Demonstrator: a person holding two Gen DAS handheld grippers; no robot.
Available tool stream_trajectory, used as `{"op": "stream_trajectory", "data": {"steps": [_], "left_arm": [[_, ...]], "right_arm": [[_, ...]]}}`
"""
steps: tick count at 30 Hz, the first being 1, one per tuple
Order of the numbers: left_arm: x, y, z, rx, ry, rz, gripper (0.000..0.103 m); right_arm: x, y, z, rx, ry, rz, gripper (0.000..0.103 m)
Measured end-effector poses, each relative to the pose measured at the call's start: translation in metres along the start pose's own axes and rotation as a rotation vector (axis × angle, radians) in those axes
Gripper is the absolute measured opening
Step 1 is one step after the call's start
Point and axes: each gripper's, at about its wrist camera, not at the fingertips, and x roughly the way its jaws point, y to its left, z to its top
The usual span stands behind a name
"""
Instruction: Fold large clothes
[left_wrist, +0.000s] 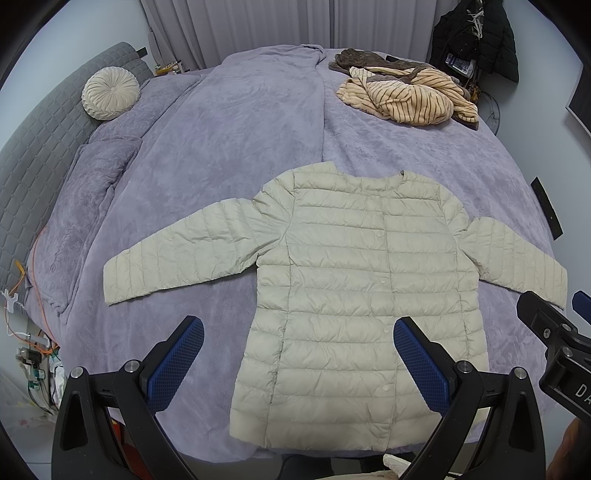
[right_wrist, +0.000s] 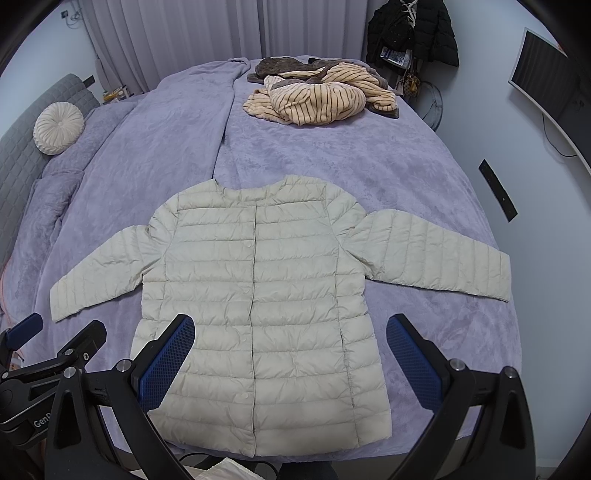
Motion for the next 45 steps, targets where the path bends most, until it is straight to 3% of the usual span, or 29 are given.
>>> {"op": "stream_trajectory", "data": {"steps": [31,40,45], "left_arm": [[0.002,0.004,-0.001,-0.006,0.007,-0.001,0.103],[0.026,0.038,-0.005,-0.084,0.056,-0.023,0.103],[0.052,0.072,-0.008,-0.171,0.098,-0.074,0.103]], "right_arm": [[0.016,0.009,-0.007,-0.005,0.014,0.010,0.103],[0.023,0.024,-0.002,-0.023,0.058,0.048,0.103],[0.041,0.032,0.000,-0.024,0.108,0.090,0.103]]}}
